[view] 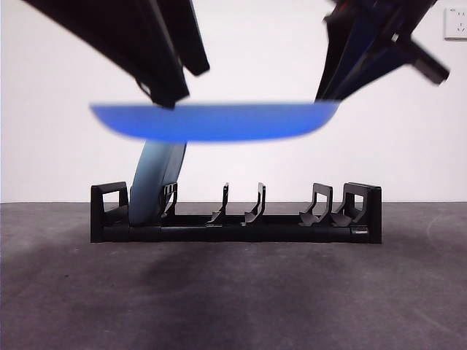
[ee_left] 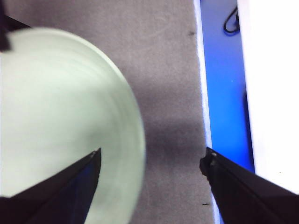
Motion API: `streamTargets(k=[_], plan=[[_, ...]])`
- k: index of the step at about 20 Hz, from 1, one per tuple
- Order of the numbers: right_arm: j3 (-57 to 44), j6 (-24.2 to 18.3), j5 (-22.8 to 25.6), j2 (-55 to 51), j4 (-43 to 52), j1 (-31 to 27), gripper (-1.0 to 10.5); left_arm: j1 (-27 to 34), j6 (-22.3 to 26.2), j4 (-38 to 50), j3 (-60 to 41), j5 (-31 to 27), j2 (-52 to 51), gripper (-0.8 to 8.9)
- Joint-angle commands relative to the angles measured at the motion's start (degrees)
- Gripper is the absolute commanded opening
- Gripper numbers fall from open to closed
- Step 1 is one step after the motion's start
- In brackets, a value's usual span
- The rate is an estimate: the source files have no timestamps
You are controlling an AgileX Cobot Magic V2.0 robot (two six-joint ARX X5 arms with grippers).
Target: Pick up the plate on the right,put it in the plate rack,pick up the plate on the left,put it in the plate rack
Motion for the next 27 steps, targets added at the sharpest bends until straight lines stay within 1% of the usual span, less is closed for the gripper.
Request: streamTargets(k=[1,4,8,9,12,15,18,22,23,25,26,27], plan=[[-0.2,-0.7,-0.3,-2.3,-0.3,0.0,-0.1,-0.2,0.3,0.2,-0.3,0.1,1.1,3.28],[-0.2,-0.7,-0.3,-4.4,-0.9,0.0,-0.1,-0.2,0.3,0.3,-0.3,0.1,2.0,2.35],[-0.2,-0.7,-0.3,-6.1,-1.7,0.0,-0.1,-0.2,0.3,0.8,-0.3,0.1,2.4,0.21],[-0.2,-1.0,-0.3,-6.4,-2.0,0.0,-0.1,-0.2,0.3,0.9,-0.3,0.1,2.4,-0.18],[-0.2,-1.2,-0.3,-6.9,-2.8,0.0,-0.1,-0.2,0.3,1.4,-0.3,-0.3,2.4,-0.09],[-0.2,-1.6,-0.3,-7.2,-3.1,0.0,-0.1,-0.2,0.3,1.6,-0.3,-2.0,2.4,-0.09],[-0.2,-2.1,-0.3,-7.6,-2.8,0.0,-0.1,-0.2,0.3,1.7,-0.3,-1.9,2.4,-0.09],[-0.2,-2.6,-0.2,-8.8,-1.2,-0.1,0.3,-0.2,0.2,2.6,-0.3,-1.9,2.4,-0.09],[-0.2,-2.6,-0.2,-9.1,-0.3,-0.3,0.8,-0.2,0.3,3.0,-0.3,-1.9,2.4,-0.09],[-0.2,-2.6,-0.2,-10.3,1.9,-1.3,3.1,-0.2,0.3,4.5,-0.3,-1.5,2.4,-0.09],[-0.1,-2.6,-0.2,-11.4,3.4,-2.1,4.8,-0.2,0.2,6.0,-0.3,-1.3,2.4,-0.09],[0.2,-2.6,-0.2,-12.6,4.5,-3.0,6.1,-0.2,0.2,7.7,-0.3,-1.4,2.4,-0.09]])
